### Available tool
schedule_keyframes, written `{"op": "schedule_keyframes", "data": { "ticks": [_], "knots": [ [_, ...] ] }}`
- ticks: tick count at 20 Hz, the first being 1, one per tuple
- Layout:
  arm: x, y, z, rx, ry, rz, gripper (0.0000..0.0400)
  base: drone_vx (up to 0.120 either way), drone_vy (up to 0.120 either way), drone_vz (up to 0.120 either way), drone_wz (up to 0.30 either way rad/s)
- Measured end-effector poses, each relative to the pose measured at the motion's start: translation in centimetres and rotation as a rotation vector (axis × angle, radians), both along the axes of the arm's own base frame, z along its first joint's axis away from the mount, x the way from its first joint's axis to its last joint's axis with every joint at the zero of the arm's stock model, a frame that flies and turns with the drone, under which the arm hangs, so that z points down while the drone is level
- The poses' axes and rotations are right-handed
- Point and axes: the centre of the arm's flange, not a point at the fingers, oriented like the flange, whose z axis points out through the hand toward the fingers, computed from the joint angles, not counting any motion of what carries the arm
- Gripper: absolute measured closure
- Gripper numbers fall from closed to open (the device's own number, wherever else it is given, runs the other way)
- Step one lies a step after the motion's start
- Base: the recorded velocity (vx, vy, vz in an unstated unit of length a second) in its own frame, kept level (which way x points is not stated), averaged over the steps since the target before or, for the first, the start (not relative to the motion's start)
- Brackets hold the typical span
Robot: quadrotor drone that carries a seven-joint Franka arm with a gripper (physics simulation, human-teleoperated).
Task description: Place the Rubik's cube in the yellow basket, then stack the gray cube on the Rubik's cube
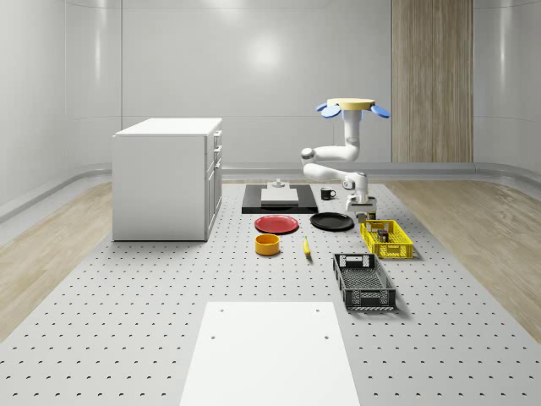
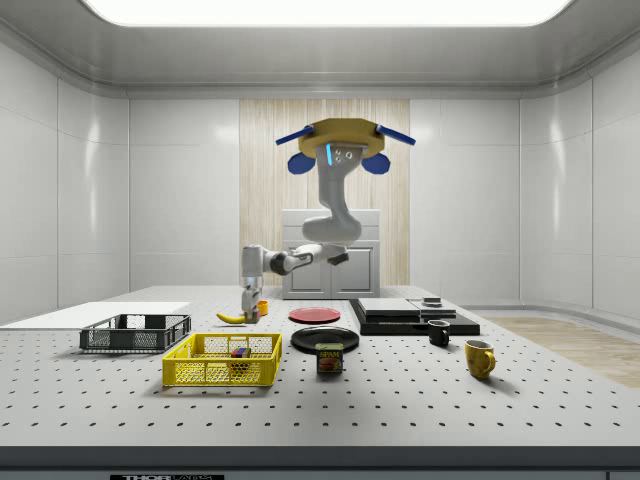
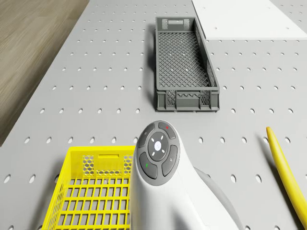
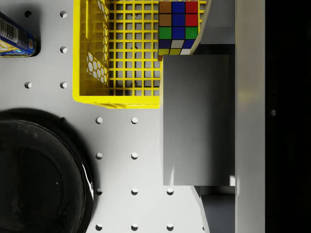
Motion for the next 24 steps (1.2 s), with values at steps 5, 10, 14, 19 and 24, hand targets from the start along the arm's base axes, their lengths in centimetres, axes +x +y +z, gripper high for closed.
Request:
{"op": "schedule_keyframes", "data": {
  "ticks": [5, 10, 14, 19, 24],
  "knots": [
    [0.00, 0.00, 0.00, 0.000, 0.000, 0.000, 0.0150, 0.040, 0.120, 0.000, 0.000],
    [0.00, 0.00, 0.00, 0.000, 0.000, 0.000, 0.0150, 0.000, 0.120, 0.000, 0.000],
    [0.00, 0.00, 0.00, 0.000, 0.000, 0.000, 0.0150, 0.000, 0.120, -0.080, 0.000],
    [0.00, 0.00, 0.00, 0.000, 0.000, 0.000, 0.0150, 0.000, 0.120, -0.120, 0.000],
    [0.00, 0.00, 0.00, 0.000, 0.000, 0.000, 0.0150, 0.000, 0.120, 0.000, 0.000]
  ]
}}
